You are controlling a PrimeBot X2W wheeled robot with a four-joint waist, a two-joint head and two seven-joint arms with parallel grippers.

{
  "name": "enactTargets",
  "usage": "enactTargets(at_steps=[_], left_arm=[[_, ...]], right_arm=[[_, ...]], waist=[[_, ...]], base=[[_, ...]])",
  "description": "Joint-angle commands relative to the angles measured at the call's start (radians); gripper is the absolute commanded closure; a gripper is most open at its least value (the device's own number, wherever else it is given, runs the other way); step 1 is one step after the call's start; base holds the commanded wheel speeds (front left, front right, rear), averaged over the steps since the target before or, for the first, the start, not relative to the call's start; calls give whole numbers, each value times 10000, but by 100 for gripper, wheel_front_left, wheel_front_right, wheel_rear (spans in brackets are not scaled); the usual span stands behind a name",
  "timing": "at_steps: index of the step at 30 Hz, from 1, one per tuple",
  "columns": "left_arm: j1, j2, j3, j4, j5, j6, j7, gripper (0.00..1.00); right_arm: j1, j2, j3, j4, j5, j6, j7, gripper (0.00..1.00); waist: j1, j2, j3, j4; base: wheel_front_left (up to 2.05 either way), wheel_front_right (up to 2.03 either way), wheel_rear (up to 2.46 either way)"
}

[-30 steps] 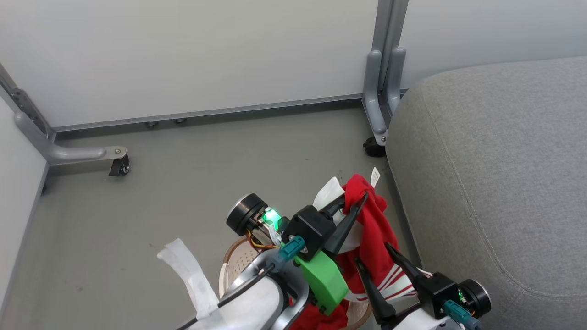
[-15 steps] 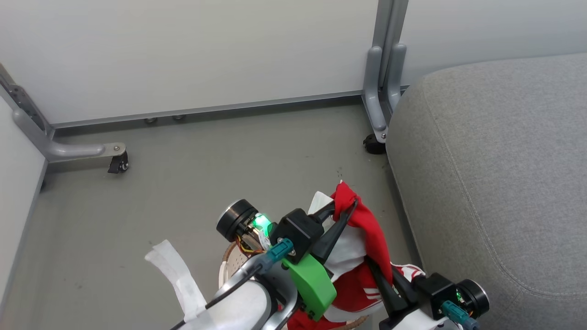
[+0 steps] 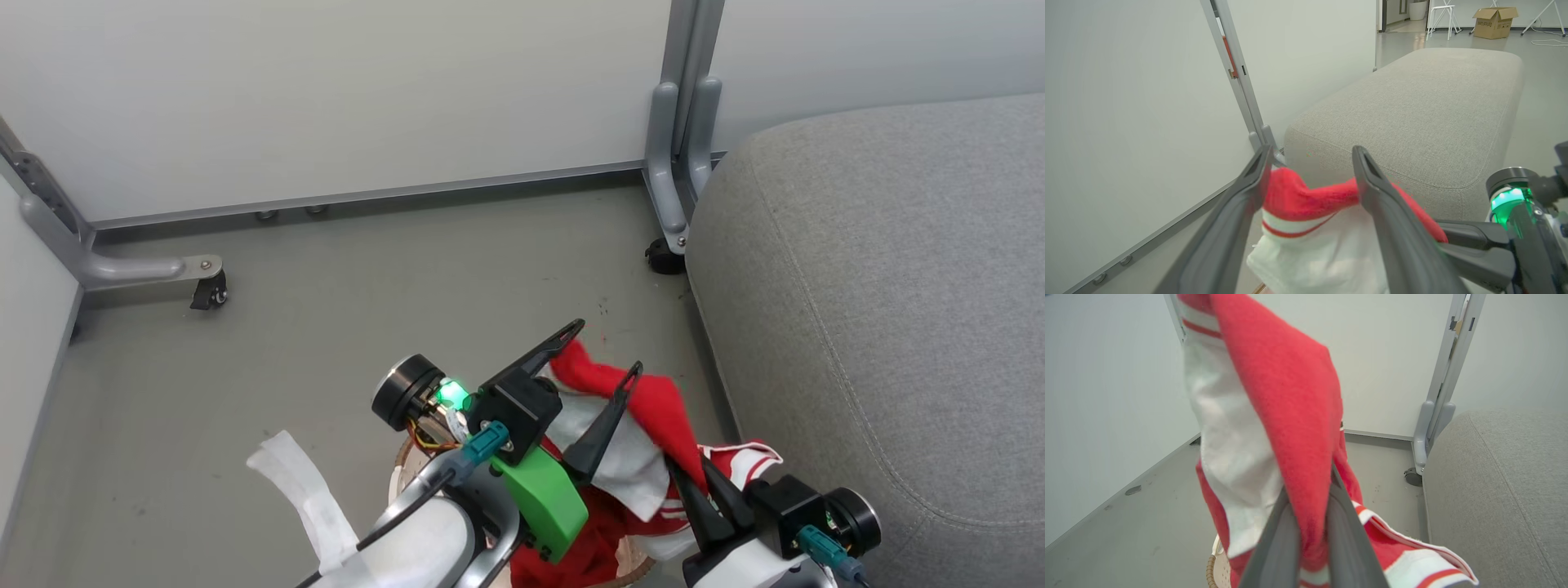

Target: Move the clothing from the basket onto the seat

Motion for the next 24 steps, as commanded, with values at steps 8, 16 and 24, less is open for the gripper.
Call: enactTargets(at_steps=[8,16,24], left_arm=[[1,164,52,2,-18,127,-57,0],[-64,319,-35,-60,170,117,-284,0],[-280,520,-122,-146,297,-48,-514,0]], right_arm=[[-39,-24,-107,-111,129,-3,-8,100],[16,-27,-356,-598,59,-3,-8,100],[257,-24,-809,-1622,96,-3,-8,100]], waist=[[1,0,102,-135],[1,0,423,-837],[1,0,1144,-2160]], base=[[0,0,0],[0,0,0],[0,0,0]])
